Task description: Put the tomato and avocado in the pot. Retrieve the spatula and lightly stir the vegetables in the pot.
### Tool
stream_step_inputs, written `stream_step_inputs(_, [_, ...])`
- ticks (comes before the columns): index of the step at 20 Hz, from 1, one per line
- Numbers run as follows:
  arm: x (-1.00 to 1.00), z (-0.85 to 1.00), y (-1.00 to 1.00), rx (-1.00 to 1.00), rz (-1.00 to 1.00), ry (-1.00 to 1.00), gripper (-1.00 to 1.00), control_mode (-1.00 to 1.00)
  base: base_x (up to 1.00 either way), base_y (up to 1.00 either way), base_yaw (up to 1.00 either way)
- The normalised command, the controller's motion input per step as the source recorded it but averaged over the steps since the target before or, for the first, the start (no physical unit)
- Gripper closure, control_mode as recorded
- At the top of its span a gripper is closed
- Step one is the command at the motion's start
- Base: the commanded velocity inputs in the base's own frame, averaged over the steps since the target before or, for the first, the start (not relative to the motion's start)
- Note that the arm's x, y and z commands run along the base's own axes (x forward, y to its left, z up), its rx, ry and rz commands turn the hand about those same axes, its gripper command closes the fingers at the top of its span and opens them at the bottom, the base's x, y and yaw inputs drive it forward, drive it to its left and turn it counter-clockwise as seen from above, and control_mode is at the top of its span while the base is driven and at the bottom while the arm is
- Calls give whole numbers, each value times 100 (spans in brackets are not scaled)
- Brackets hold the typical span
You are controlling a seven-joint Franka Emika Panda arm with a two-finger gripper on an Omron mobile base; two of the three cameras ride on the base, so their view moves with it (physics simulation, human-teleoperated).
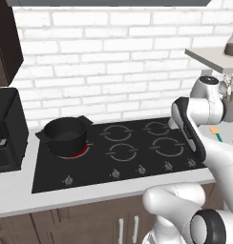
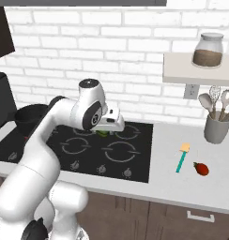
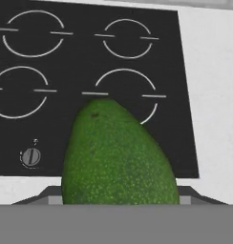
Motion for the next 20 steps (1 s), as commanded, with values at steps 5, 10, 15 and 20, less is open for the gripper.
stream_step_inputs(5, [0, 1, 51, 0, 1, 0, 100, -100, 0, 0, 0])
stream_step_inputs(10, [0, 0, 0, 0, 0, 0, 100, 100, 0, 58, 0])
stream_step_inputs(15, [0, 0, 0, 0, 0, 0, 100, 100, 0, 100, 0])
stream_step_inputs(20, [0, 0, 0, 0, 0, 0, 100, 100, 14, 94, 0])
